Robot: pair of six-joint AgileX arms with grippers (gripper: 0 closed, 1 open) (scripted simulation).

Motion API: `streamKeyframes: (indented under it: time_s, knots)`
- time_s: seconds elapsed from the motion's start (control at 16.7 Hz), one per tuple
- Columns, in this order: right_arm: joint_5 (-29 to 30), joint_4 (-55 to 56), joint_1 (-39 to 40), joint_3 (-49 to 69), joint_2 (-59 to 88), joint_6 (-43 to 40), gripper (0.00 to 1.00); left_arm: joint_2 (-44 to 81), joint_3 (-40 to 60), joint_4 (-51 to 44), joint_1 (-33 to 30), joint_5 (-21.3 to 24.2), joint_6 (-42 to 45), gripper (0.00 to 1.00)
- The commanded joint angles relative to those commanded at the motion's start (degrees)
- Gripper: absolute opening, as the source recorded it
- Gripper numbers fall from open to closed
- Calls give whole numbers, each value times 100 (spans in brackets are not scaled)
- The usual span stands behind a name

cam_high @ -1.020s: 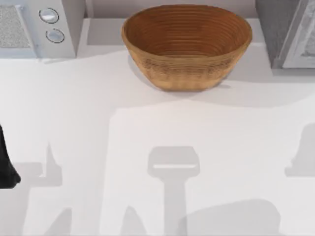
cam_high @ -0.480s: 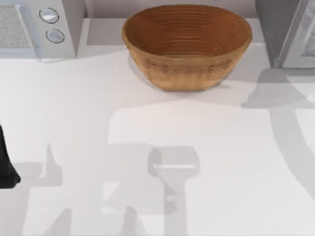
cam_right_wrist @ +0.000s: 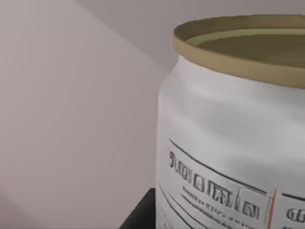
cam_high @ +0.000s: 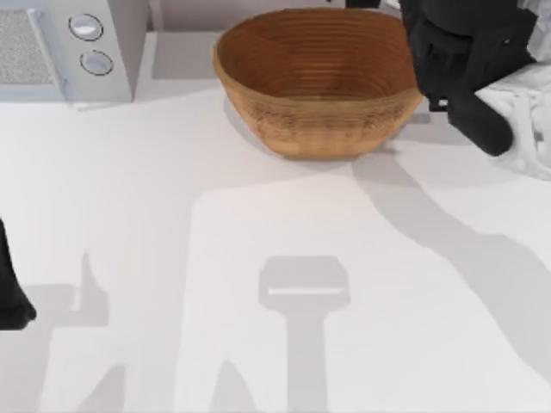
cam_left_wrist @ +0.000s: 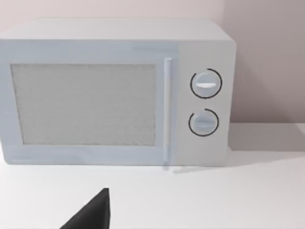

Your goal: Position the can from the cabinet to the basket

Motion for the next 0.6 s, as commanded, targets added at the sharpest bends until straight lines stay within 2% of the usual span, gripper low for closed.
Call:
streamKeyframes:
  time_s: [0.3, 0.6]
  knots:
    - [455, 444, 450, 961, 1433, 20, 0, 0, 0, 0, 0, 0, 0, 100]
    - [504, 493, 499, 1066, 1581, 23, 0, 0, 0, 0, 0, 0, 0, 100]
